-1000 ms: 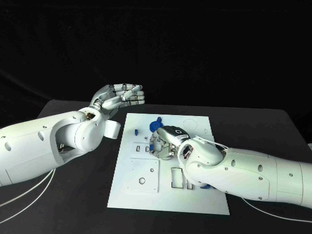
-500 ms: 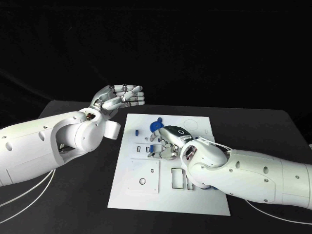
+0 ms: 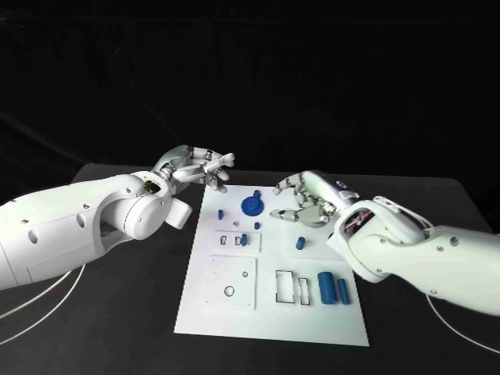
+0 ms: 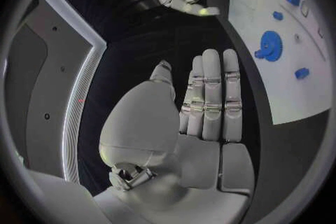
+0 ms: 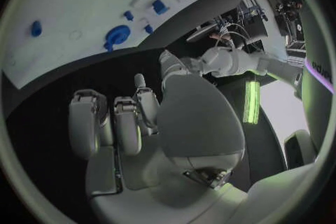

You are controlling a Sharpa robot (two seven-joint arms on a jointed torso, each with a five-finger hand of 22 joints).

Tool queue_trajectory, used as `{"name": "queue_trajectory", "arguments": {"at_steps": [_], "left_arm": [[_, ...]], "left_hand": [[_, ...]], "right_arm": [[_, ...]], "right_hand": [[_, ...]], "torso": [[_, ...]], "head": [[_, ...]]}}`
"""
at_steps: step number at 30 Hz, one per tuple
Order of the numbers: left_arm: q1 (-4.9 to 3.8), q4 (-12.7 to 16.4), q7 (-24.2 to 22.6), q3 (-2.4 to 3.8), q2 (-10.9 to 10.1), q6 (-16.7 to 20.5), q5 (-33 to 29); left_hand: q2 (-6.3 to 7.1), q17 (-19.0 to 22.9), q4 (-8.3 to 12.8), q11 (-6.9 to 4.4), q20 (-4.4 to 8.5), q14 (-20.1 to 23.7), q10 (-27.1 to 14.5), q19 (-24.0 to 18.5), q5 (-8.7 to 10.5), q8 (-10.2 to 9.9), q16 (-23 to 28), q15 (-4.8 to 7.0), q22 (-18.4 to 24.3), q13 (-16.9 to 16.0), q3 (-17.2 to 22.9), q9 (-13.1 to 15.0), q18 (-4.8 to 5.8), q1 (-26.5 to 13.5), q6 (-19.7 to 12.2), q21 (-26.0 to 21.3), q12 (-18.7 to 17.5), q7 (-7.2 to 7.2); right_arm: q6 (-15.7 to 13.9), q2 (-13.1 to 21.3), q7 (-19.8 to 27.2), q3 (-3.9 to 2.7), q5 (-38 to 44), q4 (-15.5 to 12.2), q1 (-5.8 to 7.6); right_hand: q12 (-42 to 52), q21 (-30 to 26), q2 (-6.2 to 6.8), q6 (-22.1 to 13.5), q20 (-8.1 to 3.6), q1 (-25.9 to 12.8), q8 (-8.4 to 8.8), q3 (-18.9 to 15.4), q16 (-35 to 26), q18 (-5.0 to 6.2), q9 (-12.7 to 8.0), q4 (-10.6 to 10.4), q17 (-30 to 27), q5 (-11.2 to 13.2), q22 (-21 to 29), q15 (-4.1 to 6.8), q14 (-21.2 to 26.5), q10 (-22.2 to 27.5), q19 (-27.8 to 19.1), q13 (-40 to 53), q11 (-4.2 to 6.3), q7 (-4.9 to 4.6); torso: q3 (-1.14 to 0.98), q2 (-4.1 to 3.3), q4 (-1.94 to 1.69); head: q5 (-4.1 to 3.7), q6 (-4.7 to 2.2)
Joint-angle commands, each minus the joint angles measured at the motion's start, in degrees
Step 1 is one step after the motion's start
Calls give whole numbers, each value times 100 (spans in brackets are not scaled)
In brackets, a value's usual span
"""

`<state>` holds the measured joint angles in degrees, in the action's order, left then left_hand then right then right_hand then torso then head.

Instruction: Assemble the parts on the task board

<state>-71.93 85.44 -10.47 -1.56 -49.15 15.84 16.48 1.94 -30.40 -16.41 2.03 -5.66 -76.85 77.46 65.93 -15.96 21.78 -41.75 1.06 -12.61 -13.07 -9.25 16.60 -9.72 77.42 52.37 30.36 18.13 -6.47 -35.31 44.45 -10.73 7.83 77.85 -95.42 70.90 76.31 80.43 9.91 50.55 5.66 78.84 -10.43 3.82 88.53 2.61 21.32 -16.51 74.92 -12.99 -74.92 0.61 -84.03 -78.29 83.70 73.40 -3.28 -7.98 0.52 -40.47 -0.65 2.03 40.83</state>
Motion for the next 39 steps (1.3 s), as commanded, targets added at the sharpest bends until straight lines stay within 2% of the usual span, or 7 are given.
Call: {"name": "queue_trajectory", "arguments": {"at_steps": [1,4,5,10,14,18,39], "left_arm": [[-13,-36,1431,7,63,-704,1439],[-30,-76,2100,10,139,-1116,1870],[-48,-104,2469,11,191,-1320,2086],[-141,-228,3221,12,378,-1977,2804],[-203,-319,3668,12,552,-2417,3259],[-237,-418,4046,11,763,-2777,3487],[-377,-785,4952,-113,1424,-3768,3761]], "left_hand": [[-136,-1191,-29,-107,102,-177,156,144,-24,261,-1312,150,-284,-482,-228,324,-36,-150,15,433,495,114],[-308,-2895,-30,-203,219,-517,-12,137,-141,640,-2901,235,-803,-1241,-522,879,-34,-200,-63,1144,1247,217],[-443,-4532,-28,-102,195,-904,-790,327,-195,801,-4034,169,-1641,-1575,-639,1188,75,-98,-351,1982,1409,114],[-751,-5778,-46,-210,231,-1254,-969,881,-248,1437,-4741,214,-4373,-2224,-783,1800,346,155,-477,4055,2385,245],[-907,-5960,-47,-355,368,-1315,-157,1374,-213,1586,-4825,357,-5647,-4053,-901,2024,556,251,-356,4861,4166,387],[-1048,-5960,-38,-383,407,-1315,120,1707,-164,1618,-4825,384,-6413,-4926,-1027,2198,696,236,-441,5294,4951,400],[-1429,-5935,-34,-222,288,-1309,-267,2010,440,1426,-4813,255,-7074,-4742,-1399,2447,818,-74,-885,5640,4752,222]], "right_arm": [[-44,250,263,-7,-1214,-64,162],[52,511,266,-8,-1640,-74,287],[90,636,258,-8,-1801,-71,329],[171,893,207,-7,-2025,-55,386],[221,989,150,-5,-2078,-46,401],[264,1024,85,-1,-2074,-31,407],[392,1011,-122,19,-2028,72,402]], "right_hand": [[-8,-22,-10,39,-6,18,-38,22,-15,25,12,-15,1038,-2,-812,3,-484,18,-32,7,-2,3],[-13,-33,-22,54,-8,9,-49,27,-17,27,16,-14,1034,-11,-805,6,-483,18,-38,2,2,7],[-15,-35,-26,58,-9,7,-53,30,-18,27,17,-13,1032,-17,-805,7,-482,20,-39,-2,3,8],[-19,-43,-33,71,-11,-7,-63,32,-22,29,22,-14,1021,-34,-801,10,-480,20,-42,-7,6,12],[-18,-39,-35,84,-13,-11,-73,36,-21,28,26,-11,1026,-50,-804,13,-481,15,-38,-5,10,17],[-42,-55,-24,93,-33,41,-101,105,-29,28,43,4,1016,-366,-802,33,-479,15,-37,-33,29,32],[-54,-67,-15,94,-34,42,-104,108,-35,31,45,4,1000,-380,-794,34,-476,24,-43,-47,30,33]], "torso": [[-22,65,50],[-33,99,62],[-37,111,62],[-75,162,65],[-90,183,71],[-102,199,59],[-98,186,62]], "head": [[24,19],[46,36],[51,43],[86,74],[88,90],[92,104],[101,202]]}}
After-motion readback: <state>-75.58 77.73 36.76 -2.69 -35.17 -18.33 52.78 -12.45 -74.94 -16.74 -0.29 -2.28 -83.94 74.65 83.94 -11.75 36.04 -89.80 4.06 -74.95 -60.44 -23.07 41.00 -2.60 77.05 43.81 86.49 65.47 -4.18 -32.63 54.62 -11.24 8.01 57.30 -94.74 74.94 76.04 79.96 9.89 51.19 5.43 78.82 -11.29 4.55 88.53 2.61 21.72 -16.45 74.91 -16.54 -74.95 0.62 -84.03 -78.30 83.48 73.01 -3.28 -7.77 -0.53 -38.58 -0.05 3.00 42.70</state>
